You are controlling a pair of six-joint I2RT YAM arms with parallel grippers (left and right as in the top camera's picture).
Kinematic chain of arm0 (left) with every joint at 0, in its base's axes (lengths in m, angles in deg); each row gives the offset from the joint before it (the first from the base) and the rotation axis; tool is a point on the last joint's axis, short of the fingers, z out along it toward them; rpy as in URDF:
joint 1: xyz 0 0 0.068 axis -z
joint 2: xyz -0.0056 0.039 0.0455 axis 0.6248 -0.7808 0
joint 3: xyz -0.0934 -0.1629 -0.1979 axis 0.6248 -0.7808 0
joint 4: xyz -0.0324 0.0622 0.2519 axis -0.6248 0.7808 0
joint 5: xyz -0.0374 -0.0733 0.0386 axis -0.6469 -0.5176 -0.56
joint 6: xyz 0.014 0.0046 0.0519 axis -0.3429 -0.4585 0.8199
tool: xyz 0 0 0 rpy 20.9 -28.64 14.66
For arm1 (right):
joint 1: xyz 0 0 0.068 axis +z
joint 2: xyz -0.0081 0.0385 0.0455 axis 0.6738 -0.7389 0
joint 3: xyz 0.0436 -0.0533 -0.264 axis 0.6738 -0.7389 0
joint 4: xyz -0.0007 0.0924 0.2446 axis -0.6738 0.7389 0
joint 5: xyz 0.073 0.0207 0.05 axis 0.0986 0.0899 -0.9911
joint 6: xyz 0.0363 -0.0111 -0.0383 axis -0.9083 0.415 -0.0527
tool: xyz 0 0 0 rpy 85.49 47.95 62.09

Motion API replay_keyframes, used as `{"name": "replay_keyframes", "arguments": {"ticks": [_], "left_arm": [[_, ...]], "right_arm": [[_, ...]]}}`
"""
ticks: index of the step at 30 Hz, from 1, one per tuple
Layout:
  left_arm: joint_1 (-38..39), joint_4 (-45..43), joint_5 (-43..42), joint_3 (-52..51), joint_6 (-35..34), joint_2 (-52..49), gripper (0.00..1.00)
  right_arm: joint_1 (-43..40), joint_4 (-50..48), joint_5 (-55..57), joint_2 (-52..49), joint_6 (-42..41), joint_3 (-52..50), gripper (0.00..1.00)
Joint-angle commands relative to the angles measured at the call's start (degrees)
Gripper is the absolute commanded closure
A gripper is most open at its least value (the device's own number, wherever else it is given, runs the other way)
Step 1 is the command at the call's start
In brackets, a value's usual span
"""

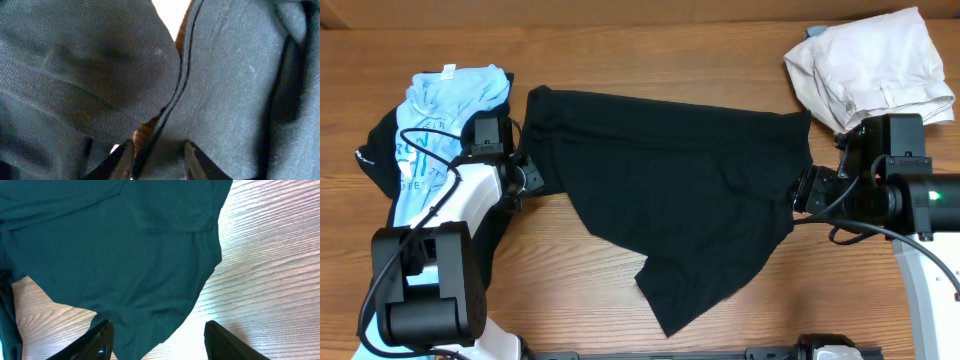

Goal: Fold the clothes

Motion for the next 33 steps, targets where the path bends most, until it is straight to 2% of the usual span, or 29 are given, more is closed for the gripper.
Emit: {"name": "replay_keyframes", "arguments": {"ticks": [1,10,13,15,18,23,27,33], "left_arm": [[0.48,0.26,0.17,-0.57,-0.52,0.2,0.67],[1.18,-0.42,0.37,-0.59,-0.5,-3.02,0.7],[1.18,-0.39,0.31,-0.59,-0.22,-5.22,0.8],[1.11,0.0,0.24,-0.59,0.13,-5.81,0.95],[0.96,1.7,0.13,-0.02,1.51,-5.51,0.96],[0.46,12.13,-0.04,5.57,5.2,-4.22,0.96],[0.26,25.64,0.68,15.67,10.86,-3.98,0.96],[-0.02,36.13,4.22,27.45,15.08,-3.98,0.96]], "right_arm": [[0.39,-0.55,0.2,0.2,0.15,-0.2,0.38],[0.39,-1.81,0.66,0.2,0.13,-0.2,0.38],[0.39,-1.55,0.66,0.2,0.13,-0.2,0.38],[0.39,-1.33,0.63,0.2,0.11,-0.2,0.38],[0.39,-1.22,0.37,0.2,-0.09,-0.2,0.38],[0.79,-0.94,-0.39,0.2,-0.96,-0.2,0.39],[1.25,0.61,-0.39,0.09,-2.91,-0.26,0.39],[1.36,2.78,-0.39,-0.02,-4.5,-2.49,0.4]]}}
